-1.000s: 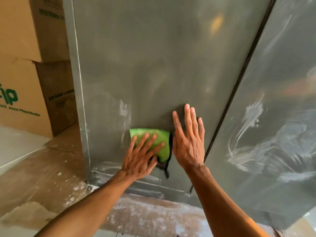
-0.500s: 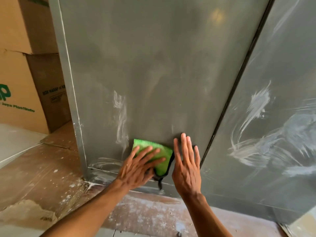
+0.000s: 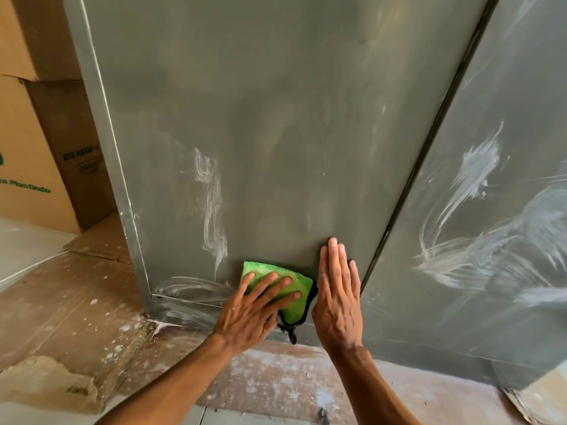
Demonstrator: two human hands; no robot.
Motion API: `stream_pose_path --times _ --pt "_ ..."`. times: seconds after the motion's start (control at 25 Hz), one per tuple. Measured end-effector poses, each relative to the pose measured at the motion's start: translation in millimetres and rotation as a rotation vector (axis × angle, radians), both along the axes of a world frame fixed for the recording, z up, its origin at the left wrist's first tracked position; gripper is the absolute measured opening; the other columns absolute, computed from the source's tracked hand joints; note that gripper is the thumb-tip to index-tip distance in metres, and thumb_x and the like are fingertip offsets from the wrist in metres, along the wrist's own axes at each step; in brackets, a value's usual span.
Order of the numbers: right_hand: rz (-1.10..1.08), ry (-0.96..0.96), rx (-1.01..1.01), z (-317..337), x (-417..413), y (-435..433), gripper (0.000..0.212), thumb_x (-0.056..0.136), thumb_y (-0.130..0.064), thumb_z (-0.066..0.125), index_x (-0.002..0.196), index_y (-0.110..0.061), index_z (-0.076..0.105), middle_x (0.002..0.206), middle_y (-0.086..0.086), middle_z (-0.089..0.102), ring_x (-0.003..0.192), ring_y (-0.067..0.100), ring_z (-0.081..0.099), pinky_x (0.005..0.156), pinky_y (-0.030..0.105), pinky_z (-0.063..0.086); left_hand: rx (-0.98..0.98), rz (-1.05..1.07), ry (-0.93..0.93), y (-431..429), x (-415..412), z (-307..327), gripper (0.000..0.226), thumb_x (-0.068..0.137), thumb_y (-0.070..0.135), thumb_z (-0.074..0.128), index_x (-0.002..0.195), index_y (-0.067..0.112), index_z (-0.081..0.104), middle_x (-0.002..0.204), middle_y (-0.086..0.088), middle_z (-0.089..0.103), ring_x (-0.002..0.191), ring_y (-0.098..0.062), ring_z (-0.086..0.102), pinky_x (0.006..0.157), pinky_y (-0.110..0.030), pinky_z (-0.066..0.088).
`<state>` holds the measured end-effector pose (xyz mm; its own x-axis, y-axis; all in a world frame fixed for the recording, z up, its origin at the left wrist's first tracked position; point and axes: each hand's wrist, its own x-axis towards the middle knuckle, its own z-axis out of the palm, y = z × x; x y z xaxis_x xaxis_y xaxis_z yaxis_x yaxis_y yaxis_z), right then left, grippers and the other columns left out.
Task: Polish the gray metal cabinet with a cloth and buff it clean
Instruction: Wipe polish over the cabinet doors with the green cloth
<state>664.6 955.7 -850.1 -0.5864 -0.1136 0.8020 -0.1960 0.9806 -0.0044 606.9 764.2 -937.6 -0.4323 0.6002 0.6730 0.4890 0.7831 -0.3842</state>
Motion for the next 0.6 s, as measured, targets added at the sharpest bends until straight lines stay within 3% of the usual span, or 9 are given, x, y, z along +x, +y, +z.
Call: stream_pose_path --times 0.16,0.32,0.44,0.6 --pt "0.017 -0.018 -0.003 6 7 3 0.070 0.087 0.011 0.024 0.157 0.002 0.025 0.169 0.012 0.012 0.157 0.026 0.012 0.123 0.050 0.023 0.018 0.009 -0.030 -2 -1 18 0.074 0.098 0.045 0.037 0.163 0.041 0.000 0.171 0.009 -0.012 0.159 -0.017 -0.009 0.127 -0.048 -0.010" --pt "0.023 -0.020 -0.018 3 6 1 0.095 0.083 0.011 0.056 0.162 -0.004 0.005 0.171 0.009 0.002 0.157 0.027 0.011 0.125 0.050 0.021 0.328 0.091 -0.019 22 -3 64 0.080 0.094 0.047 0.040 0.162 0.040 -0.002 0.172 0.004 -0.014 0.159 -0.022 -0.010 0.126 -0.052 -0.009" --pt "0.014 0.006 -0.057 -6 -3 -3 0.096 0.078 0.014 0.044 0.162 -0.007 0.000 0.171 0.007 0.001 0.157 0.025 0.011 0.125 0.050 0.021 0.462 0.067 0.023 35 -14 89 0.081 0.092 0.046 0.038 0.162 0.039 -0.002 0.171 0.003 -0.015 0.158 -0.024 -0.011 0.125 -0.054 -0.010" --pt "-0.002 0.078 -0.058 -14 -12 -6 0.086 0.085 0.011 0.040 0.162 -0.005 0.004 0.170 0.007 0.003 0.157 0.024 0.010 0.126 0.048 0.018 0.447 0.054 0.054 37 -17 97 0.082 0.093 0.048 0.037 0.163 0.038 -0.005 0.170 0.001 -0.019 0.158 -0.026 -0.013 0.124 -0.057 -0.010"
